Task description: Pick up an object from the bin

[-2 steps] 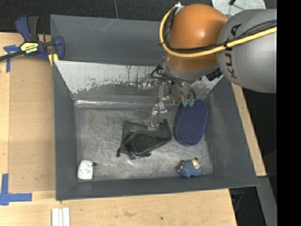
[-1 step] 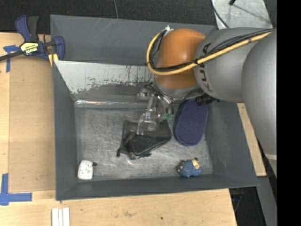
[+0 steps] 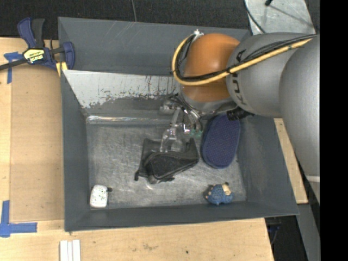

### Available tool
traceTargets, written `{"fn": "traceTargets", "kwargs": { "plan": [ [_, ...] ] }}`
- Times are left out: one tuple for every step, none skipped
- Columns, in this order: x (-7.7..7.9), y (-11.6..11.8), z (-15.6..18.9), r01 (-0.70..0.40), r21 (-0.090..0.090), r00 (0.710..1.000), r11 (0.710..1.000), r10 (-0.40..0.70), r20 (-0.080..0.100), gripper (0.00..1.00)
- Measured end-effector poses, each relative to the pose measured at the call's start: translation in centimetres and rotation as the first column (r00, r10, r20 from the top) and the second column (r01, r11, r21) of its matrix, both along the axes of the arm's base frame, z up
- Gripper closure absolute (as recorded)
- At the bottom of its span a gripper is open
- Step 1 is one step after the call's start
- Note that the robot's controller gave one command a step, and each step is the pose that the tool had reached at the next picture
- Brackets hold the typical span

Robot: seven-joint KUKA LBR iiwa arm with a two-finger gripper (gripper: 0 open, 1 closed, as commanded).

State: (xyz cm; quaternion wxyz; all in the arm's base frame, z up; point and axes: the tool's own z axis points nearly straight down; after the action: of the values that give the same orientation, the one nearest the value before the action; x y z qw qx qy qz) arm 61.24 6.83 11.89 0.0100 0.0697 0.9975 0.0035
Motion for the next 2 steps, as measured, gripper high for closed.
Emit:
{"fn": "traceTargets", "kwargs": {
  "plan": [
    [-0.45, -0.43, -0.79, 0.005, -0.005, 1.000, 1.000, -0.005, -0.018, 1.00],
    [-0.35, -0.46, -0.73, 0.005, -0.005, 1.000, 1.000, -0.005, -0.014, 0.00]
  ]
}}
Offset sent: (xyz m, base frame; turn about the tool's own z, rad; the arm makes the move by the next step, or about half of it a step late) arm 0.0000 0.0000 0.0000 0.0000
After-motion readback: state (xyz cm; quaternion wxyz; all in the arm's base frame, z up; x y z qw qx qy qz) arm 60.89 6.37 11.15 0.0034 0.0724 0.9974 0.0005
